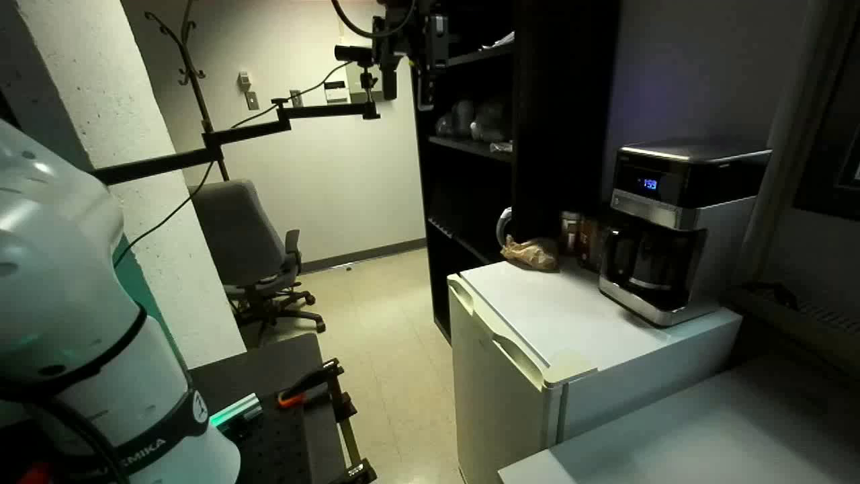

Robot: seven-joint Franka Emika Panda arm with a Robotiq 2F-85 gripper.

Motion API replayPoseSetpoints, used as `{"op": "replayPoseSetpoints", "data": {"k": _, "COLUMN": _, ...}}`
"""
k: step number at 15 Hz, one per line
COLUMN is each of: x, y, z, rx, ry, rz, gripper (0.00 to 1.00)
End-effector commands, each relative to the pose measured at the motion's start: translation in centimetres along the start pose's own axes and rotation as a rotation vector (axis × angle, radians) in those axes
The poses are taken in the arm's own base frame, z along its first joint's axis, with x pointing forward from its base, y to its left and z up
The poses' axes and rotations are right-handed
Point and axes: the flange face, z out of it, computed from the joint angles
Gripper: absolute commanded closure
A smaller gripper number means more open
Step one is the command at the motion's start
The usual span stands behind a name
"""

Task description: Press the coffee maker power button

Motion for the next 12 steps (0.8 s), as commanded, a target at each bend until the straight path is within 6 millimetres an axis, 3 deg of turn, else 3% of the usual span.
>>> {"op": "replayPoseSetpoints", "data": {"k": 1, "x": 0.02, "y": -0.01, "z": -0.04, "rx": 0.000, "ry": -0.001, "rz": 0.000, "gripper": 0.00}}
{"op": "replayPoseSetpoints", "data": {"k": 12, "x": 0.37, "y": 0.61, "z": 0.22, "rx": -0.002, "ry": -0.010, "rz": -0.004, "gripper": 0.00}}
